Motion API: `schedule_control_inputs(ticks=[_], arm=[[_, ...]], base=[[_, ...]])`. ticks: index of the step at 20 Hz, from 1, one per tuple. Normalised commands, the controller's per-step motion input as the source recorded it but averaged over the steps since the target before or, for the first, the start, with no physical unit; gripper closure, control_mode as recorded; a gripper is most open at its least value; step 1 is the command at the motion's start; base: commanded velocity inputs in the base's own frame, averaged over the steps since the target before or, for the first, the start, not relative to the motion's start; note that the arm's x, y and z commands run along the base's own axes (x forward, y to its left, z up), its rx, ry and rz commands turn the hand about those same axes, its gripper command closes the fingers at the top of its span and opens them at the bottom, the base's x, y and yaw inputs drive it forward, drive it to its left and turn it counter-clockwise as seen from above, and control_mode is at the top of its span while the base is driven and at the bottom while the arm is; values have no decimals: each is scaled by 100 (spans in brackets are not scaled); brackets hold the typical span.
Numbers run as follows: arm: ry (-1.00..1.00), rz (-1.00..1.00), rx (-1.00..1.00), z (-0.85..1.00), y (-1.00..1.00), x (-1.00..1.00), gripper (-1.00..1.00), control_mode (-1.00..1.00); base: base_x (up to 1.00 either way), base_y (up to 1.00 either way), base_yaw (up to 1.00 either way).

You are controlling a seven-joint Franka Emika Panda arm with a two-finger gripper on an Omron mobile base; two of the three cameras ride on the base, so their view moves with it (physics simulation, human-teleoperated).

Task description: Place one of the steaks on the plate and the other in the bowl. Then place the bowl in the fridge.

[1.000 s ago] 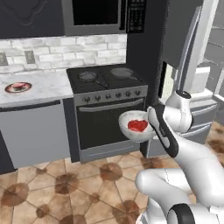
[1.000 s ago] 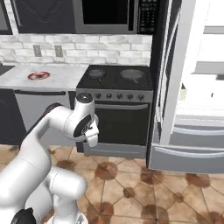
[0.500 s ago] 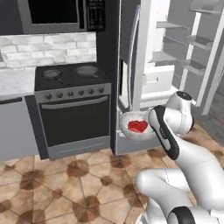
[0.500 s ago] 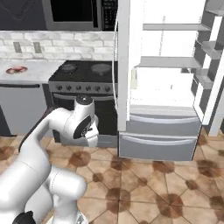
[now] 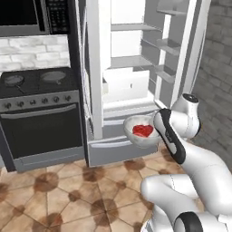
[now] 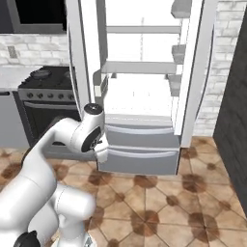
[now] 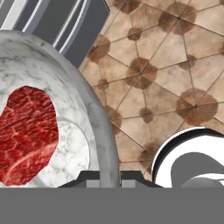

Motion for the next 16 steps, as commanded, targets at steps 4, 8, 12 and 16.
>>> schedule_control_inputs(ticks=[4,8,12,16], arm=[[0,0,0,0,0,0,100,100],[0,0,0,0,0,0,100,100],[0,0,0,0,0,0,100,100],[0,0,0,0,0,0,100,100]], base=[[0,-67,-2],[9,-23,0],[38,0,0],[70,0,0]])
